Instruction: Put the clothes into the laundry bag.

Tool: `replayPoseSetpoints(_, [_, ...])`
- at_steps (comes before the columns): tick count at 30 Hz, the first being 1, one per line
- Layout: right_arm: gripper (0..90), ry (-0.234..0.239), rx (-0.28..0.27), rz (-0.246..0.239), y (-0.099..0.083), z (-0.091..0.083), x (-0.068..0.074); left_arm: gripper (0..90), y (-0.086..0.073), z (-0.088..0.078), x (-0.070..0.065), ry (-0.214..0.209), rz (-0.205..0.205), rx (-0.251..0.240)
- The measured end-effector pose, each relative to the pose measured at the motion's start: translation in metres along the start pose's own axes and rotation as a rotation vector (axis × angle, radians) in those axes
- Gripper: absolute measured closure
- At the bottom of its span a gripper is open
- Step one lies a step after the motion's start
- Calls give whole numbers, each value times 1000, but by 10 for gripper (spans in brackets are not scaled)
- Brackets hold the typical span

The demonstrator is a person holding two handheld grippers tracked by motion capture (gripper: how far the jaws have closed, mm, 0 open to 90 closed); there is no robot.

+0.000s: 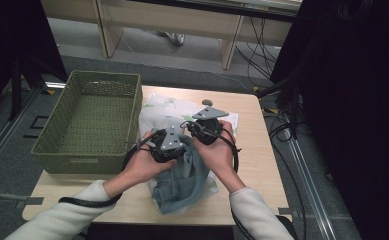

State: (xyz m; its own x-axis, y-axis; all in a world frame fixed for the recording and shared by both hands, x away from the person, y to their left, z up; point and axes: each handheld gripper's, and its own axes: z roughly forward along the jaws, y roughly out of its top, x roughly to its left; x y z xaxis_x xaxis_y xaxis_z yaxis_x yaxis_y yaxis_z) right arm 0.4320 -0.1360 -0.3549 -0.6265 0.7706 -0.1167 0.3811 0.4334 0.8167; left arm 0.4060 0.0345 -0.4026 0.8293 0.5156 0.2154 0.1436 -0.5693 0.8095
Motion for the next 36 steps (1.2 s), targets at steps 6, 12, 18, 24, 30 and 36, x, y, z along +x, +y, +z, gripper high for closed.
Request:
replayPoseSetpoints(6, [900, -2, 5, 4, -1, 1, -5, 234, -5, -30, 9, 85, 8, -2])
replayPoseSetpoints(12, [900, -9, 10, 2, -1, 2, -5, 159, -11, -54, 20, 98, 18, 40])
replayPoseSetpoints(18, [900, -2, 13, -6, 0, 3, -3, 148, -33, -28, 34, 39, -26, 191])
replayPoseSetpoints(24, [900, 1, 18, -12, -1, 4, -2, 150, -39, 2, 38, 17, -25, 260])
replayPoseSetpoints(30, [900, 8, 36, 10, -2, 3, 1, 315, -40, 20, 41, -30, 0, 293])
replayPoseSetpoints(36, [900, 12, 29, -19, -1, 6, 1, 667, -39, 25, 39, -38, -9, 321])
